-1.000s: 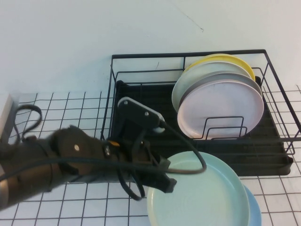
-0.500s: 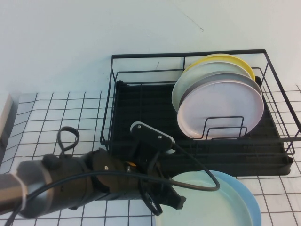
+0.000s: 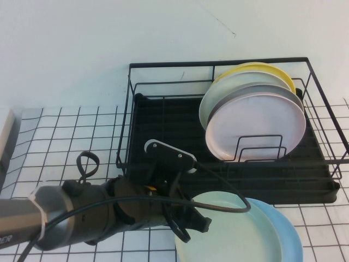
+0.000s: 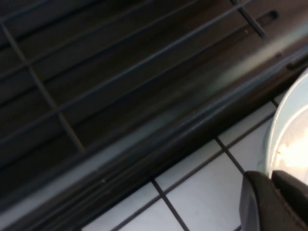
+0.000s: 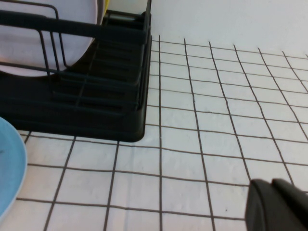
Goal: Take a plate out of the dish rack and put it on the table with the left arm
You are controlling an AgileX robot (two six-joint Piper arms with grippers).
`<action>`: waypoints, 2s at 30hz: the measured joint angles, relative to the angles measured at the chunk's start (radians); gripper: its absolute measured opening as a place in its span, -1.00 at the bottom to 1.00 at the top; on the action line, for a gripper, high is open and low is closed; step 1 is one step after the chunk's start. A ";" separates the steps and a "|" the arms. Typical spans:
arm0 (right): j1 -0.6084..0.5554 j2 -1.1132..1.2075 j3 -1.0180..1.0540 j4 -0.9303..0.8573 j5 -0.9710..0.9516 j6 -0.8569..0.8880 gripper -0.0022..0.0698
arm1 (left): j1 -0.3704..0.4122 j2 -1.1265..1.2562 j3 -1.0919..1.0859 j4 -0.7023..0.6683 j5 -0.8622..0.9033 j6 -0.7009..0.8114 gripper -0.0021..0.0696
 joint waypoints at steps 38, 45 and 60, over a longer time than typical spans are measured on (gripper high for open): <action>0.000 0.000 0.000 0.000 0.000 0.000 -0.94 | -0.078 0.029 -0.085 0.090 -0.103 0.027 0.16; 0.000 0.000 0.000 0.000 0.000 0.000 -0.94 | -0.078 -0.070 -0.092 0.092 -0.110 0.119 -0.79; 0.000 0.000 0.000 0.000 0.000 0.000 -0.94 | -0.078 -0.301 -0.092 -0.018 0.018 0.387 -0.94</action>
